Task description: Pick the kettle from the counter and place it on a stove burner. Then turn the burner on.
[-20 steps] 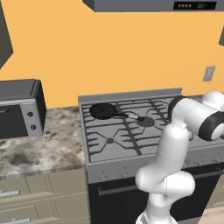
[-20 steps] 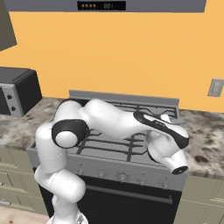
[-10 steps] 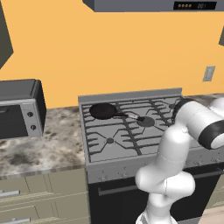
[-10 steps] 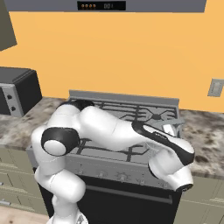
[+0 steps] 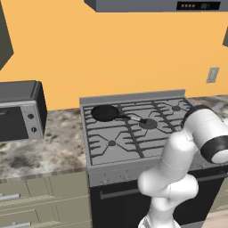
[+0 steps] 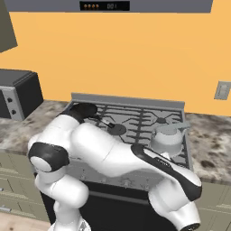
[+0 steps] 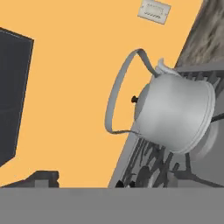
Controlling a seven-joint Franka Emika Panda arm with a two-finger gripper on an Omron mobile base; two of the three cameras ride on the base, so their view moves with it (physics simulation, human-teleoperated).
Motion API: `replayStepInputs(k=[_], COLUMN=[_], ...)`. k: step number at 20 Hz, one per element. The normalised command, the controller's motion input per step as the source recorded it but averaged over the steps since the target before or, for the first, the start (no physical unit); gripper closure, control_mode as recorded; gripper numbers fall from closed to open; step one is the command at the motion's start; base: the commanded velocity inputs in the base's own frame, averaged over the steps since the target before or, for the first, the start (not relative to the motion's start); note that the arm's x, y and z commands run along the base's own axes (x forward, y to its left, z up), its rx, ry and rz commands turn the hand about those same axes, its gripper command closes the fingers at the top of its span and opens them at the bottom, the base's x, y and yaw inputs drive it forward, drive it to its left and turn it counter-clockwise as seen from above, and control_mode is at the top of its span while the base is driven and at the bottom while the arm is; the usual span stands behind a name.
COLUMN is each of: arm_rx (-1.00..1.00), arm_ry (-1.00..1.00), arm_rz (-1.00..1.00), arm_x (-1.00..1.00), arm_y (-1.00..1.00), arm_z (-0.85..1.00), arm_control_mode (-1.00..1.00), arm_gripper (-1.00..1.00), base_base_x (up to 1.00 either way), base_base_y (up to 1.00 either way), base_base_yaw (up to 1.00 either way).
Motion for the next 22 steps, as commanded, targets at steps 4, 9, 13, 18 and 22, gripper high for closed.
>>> replayStepInputs(k=[4, 9, 13, 18, 22], arm_rx=[-0.36, -0.33, -0.29, -0.29, -0.06], arm_ry=[0.03, -0.01, -0.22, -0.23, -0.04], arm_rz=[0.15, 0.21, 0.17, 0.06, 0.0], arm_x=[-0.59, -0.17, -0.13, -0.06, -0.06], arm_y=[0.0, 0.0, 0.0, 0.0, 0.0], arm_z=[-0.76, -0.57, -0.37, -0.41, -0.04], arm_control_mode=[-1.0, -1.0, -1.0, -1.0, -1.0], arm_gripper=[-1.0, -1.0, -1.0, -1.0, -1.0], base_base_x=[0.0, 0.0, 0.0, 0.0, 0.0], base_base_y=[0.0, 0.0, 0.0, 0.0, 0.0], base_base_yaw=[0.0, 0.0, 0.0, 0.0, 0.0])
